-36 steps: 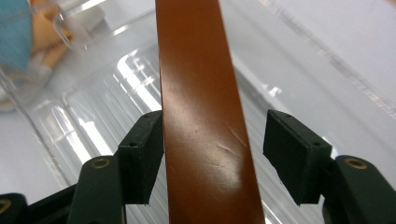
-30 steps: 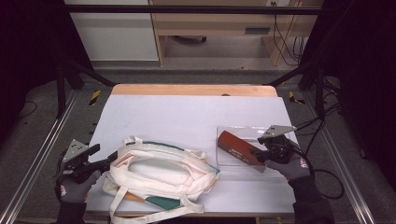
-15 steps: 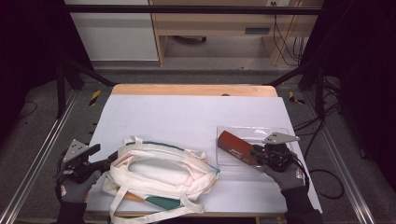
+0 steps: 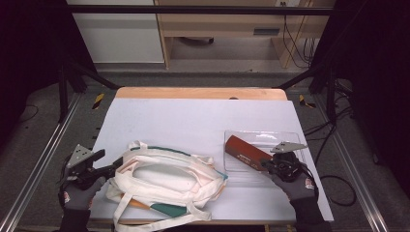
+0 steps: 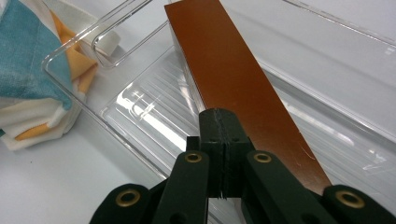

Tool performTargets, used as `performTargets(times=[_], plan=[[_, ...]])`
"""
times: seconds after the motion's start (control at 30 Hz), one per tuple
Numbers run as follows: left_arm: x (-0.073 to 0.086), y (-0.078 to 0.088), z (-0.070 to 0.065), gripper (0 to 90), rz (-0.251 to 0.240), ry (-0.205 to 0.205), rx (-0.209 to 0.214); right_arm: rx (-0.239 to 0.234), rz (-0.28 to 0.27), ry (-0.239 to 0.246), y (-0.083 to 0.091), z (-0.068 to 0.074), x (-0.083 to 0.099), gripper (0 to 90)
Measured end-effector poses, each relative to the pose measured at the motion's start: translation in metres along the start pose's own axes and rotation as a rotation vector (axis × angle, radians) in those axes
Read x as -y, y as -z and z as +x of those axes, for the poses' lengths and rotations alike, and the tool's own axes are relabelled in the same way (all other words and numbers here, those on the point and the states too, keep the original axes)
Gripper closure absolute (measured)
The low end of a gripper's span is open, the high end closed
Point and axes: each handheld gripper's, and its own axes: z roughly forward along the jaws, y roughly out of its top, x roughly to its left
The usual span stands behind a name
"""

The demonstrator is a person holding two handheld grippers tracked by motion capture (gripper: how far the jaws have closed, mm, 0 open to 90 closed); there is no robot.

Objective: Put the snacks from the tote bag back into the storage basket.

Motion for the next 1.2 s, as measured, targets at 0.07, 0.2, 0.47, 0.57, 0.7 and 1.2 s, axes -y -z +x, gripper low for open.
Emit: performTargets(times=[0.07,0.2,0.47,0.57,0.7,1.2], plan=[[0.000,0.001,0.000,22.5,-0.007,-0.001,-0.001,-0.005,0.003,0.004,-0.001,0.000,0.000,90.0],[0.000,0.000,0.000,22.5,-0.007,0.001,-0.001,0.010,0.033,0.007,-0.005,-0.001,0.001,90.0],[0.000,0.000,0.000,22.4,-0.005,0.000,-0.001,0.025,0.043,-0.020,-0.007,-0.005,0.003,89.6],[0.000,0.000,0.000,22.4,-0.005,0.000,-0.001,0.032,0.042,-0.032,-0.008,-0.007,0.005,89.6],[0.000,-0.001,0.000,22.4,-0.003,0.000,0.000,0.048,0.042,-0.041,-0.007,-0.010,0.006,89.2],[0.000,-0.001,-0.001,22.4,-0.001,-0.002,0.002,0.154,0.034,-0.094,-0.005,-0.023,0.011,87.4]])
